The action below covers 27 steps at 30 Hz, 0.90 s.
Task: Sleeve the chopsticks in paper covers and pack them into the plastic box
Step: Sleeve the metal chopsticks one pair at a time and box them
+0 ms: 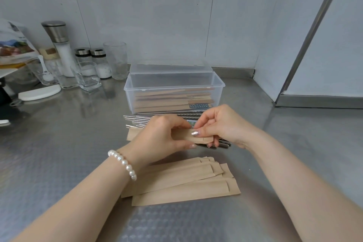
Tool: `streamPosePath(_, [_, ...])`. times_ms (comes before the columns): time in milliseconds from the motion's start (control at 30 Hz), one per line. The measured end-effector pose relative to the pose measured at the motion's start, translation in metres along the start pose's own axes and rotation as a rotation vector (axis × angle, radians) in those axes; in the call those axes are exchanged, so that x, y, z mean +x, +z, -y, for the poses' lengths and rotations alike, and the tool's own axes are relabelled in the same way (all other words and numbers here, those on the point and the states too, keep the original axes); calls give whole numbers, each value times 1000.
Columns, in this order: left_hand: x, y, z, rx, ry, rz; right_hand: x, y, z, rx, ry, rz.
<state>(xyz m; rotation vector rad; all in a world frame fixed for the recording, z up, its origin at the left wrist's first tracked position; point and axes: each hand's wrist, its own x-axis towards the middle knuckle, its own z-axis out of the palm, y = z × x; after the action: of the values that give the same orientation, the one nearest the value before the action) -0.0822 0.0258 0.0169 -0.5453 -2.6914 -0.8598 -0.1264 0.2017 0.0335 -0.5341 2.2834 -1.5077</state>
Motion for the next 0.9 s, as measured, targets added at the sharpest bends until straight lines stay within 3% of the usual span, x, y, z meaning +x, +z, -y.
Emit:
streamPosePath(400, [1, 9, 2, 21, 133, -55, 1, 1, -1, -11, -15, -56])
streamPosePath(633, [1, 9, 5, 11, 90, -81, 3, -5, -3, -64, -56, -117])
streamPosePath(900, [2, 7, 11, 10, 41, -119, 0, -16, -4, 72, -24, -7])
